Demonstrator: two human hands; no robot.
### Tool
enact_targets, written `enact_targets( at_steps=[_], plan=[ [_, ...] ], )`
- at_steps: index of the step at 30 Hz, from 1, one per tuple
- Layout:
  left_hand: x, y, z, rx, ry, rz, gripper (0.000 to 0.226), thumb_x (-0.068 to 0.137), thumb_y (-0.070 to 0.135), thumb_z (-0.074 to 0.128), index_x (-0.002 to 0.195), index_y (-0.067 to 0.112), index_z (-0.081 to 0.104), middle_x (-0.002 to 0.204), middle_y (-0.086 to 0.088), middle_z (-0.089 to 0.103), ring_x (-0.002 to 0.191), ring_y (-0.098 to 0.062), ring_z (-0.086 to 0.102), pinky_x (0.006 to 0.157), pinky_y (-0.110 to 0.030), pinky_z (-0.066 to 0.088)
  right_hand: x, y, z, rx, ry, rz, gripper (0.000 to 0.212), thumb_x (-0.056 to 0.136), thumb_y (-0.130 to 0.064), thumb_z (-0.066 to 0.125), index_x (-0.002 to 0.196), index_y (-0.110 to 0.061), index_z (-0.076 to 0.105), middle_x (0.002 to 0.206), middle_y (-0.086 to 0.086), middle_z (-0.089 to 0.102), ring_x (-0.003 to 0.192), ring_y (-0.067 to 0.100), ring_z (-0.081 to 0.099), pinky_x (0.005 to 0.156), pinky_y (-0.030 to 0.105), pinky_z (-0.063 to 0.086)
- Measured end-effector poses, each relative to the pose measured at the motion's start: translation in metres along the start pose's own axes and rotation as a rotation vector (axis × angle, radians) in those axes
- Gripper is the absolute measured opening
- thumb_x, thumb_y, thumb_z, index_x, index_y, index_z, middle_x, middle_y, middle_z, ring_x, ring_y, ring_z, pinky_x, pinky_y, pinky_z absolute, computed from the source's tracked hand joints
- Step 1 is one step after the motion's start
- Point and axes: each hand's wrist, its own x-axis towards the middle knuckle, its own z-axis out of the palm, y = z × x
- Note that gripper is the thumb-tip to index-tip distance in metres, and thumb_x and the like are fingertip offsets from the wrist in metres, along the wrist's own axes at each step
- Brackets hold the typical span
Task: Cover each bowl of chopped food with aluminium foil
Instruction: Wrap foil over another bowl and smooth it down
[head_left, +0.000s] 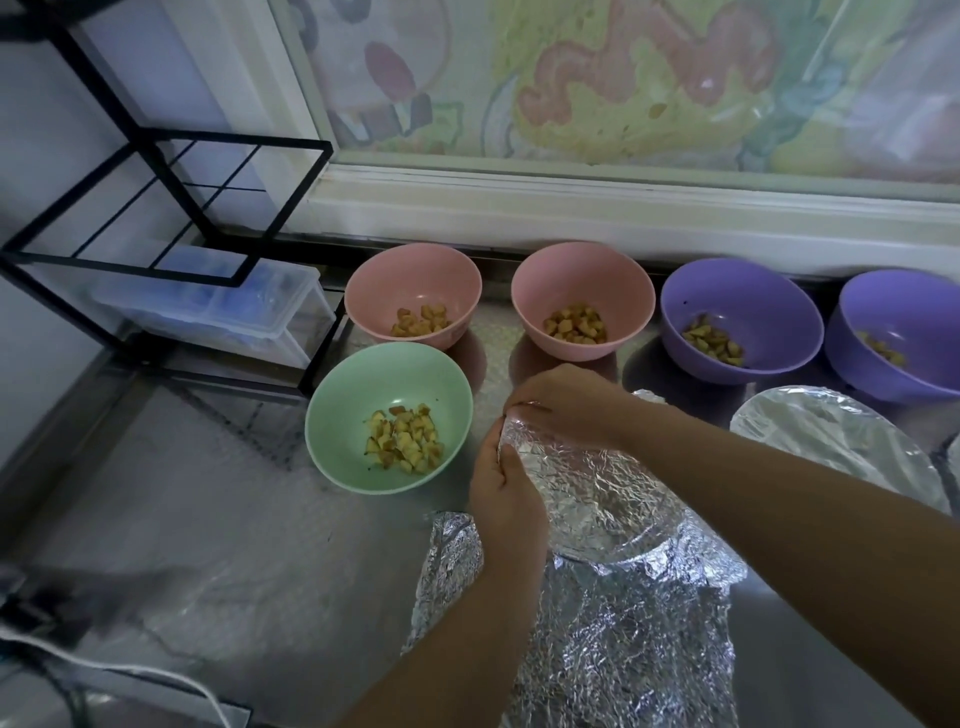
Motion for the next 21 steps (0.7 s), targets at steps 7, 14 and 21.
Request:
enact_targets(
  at_steps=[7,14,21],
  plan=[
    [0.002,-0.002,0.002,0.001,0.025,-0.009,0.037,0.107,0.018,0.04,0.14,0.022,0.056,0.139,0.008,0.058,0.13,-0.008,0.05,0.113,-0.035,0.04,0.004,-0.002,0.004,-0.01,0.006,0.017,0.026,0.104,-0.031,0.05,0.109,-0.019,0.073,0.103,0.002,0.075,0.093,0.024,0.067,0.087,0.043,0.049],
    [0.001,0.001,0.001,0.011,0.012,-0.019,0.037,0.107,0.017,0.039,0.14,0.024,0.056,0.138,0.008,0.058,0.128,-0.01,0.052,0.111,-0.037,0.042,-0.015,0.001,0.0,0.005,0.126,0.036,0.034,0.106,-0.034,0.046,0.131,-0.021,0.064,0.127,0.001,0.069,0.117,0.023,0.062,0.102,0.043,0.044],
    [-0.003,0.003,0.0,0.037,0.01,-0.009,0.038,0.108,0.018,0.037,0.142,0.024,0.054,0.136,0.008,0.058,0.126,-0.011,0.053,0.109,-0.035,0.044,-0.079,0.027,0.027,0.477,0.512,0.546,0.039,0.106,-0.022,0.046,0.143,-0.017,0.057,0.123,0.003,0.067,0.107,0.021,0.063,0.096,0.032,0.047]
  ],
)
